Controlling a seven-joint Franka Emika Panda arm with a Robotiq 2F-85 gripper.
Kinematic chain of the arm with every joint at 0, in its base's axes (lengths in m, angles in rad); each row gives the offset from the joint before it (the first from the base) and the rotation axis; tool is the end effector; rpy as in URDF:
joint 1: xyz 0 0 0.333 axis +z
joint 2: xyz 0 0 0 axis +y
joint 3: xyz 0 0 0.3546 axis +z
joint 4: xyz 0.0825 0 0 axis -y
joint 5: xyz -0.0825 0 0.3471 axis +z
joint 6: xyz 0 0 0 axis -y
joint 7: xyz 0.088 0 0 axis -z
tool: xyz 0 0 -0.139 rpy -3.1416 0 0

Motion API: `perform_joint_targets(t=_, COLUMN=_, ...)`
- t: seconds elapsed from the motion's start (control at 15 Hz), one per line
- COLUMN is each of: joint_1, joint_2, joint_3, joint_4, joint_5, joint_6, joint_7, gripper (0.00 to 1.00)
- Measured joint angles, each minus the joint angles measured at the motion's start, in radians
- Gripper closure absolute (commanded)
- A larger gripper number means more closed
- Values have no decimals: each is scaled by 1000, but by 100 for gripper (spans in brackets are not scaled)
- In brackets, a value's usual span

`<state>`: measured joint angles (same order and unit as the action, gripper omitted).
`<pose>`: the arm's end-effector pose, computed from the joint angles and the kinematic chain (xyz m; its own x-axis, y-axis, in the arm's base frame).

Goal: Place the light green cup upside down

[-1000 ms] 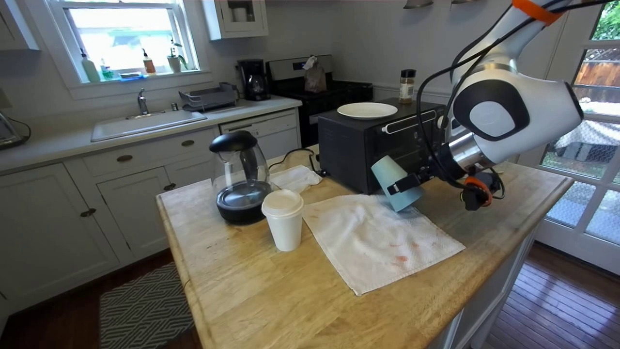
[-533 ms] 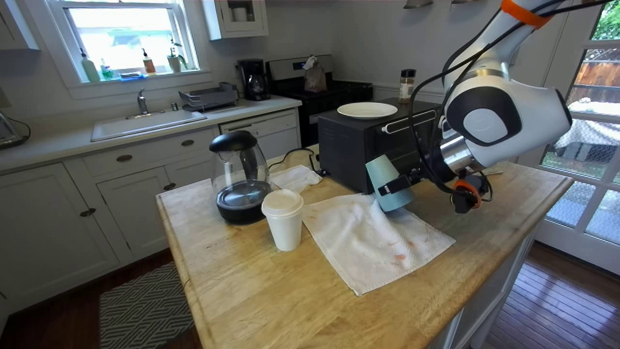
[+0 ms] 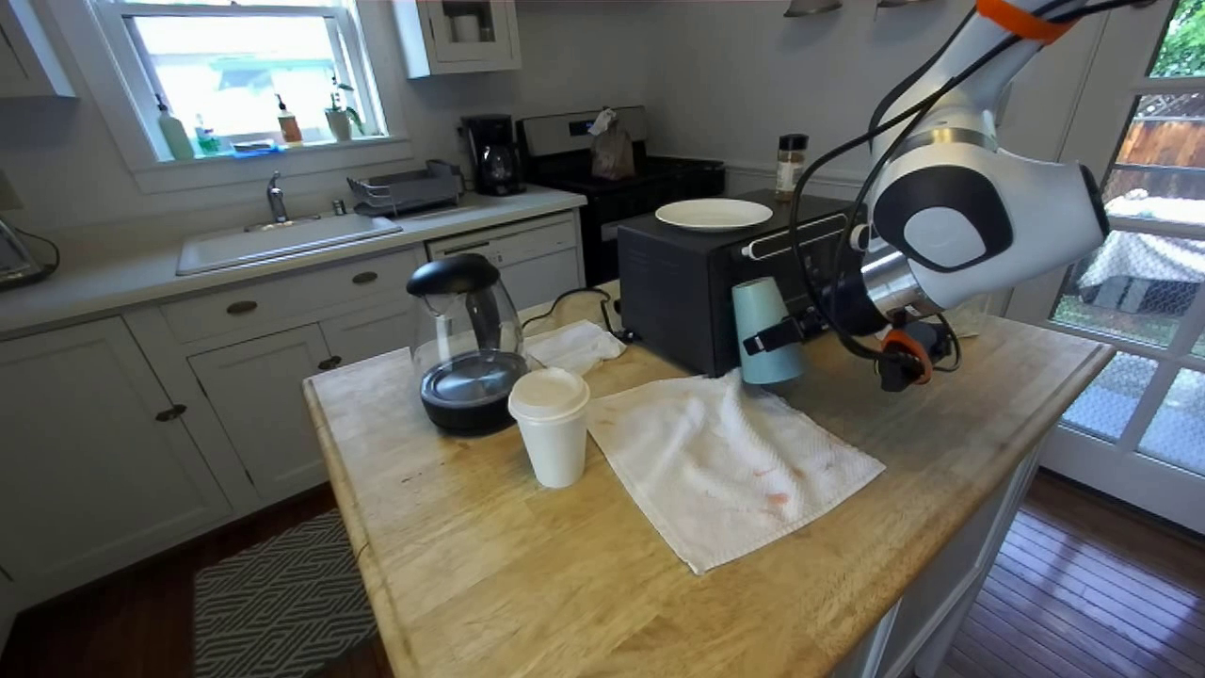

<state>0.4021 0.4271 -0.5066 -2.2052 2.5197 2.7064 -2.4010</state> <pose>0.5299 -0.0670 0.2381 0.6289 -0.0438 0.7762 0.0282 -0.9965 -0.0791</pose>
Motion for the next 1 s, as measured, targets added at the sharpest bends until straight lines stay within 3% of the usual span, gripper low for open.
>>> perform_joint_targets(t=0.33, joint_1=118, joint_2=39, joint_3=-114, joint_4=0, joint_5=0, joint_6=-12, joint_7=70, gripper=39)
perform_joint_targets(t=1.0, joint_1=299, joint_2=147, joint_3=-253, joint_4=0, joint_5=0, joint_6=-99, joint_7=221, gripper=39)
